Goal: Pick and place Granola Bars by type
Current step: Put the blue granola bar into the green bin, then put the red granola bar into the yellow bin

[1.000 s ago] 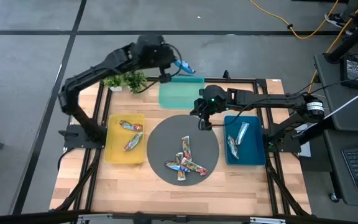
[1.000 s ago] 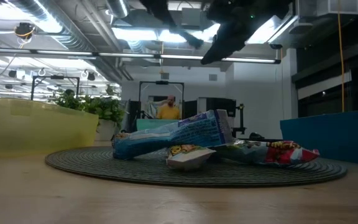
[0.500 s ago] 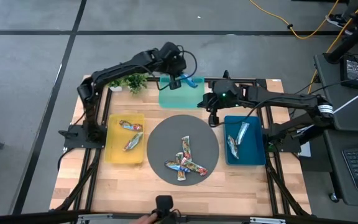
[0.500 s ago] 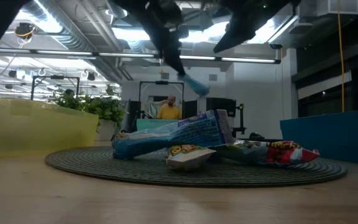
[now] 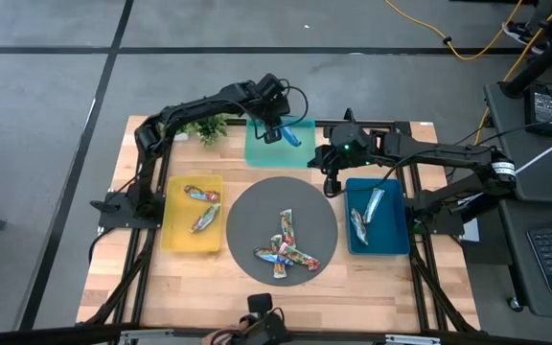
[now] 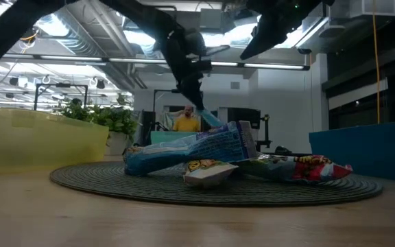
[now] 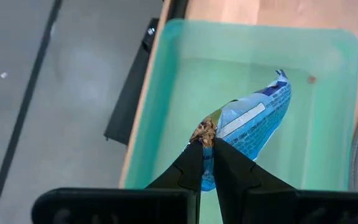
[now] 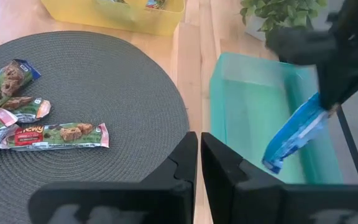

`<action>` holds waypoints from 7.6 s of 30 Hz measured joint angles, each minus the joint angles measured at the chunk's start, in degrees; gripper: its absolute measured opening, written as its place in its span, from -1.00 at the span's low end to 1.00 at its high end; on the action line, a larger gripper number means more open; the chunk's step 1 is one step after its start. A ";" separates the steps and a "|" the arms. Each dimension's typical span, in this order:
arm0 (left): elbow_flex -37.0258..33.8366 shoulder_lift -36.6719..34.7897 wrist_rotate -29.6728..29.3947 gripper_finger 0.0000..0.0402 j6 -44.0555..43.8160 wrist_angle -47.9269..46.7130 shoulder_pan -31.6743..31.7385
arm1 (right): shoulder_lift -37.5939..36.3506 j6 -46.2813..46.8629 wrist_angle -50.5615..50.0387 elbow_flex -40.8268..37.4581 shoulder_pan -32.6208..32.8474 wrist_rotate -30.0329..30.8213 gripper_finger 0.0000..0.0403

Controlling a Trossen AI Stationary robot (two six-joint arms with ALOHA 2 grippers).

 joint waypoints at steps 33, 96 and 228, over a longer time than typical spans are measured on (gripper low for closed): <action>0.26 7.62 -3.22 -0.37 2.75 -6.04 0.33 | 0.04 -0.25 -0.21 0.00 0.00 -0.44 -0.87; -35.56 -65.31 -1.69 -0.45 -27.08 2.52 -35.69 | 23.32 -16.91 -10.99 11.61 18.98 -4.01 0.41; -35.52 -52.56 -21.04 0.29 -3.39 39.43 -32.25 | 28.98 1.26 -13.53 57.35 -6.01 -28.61 -0.92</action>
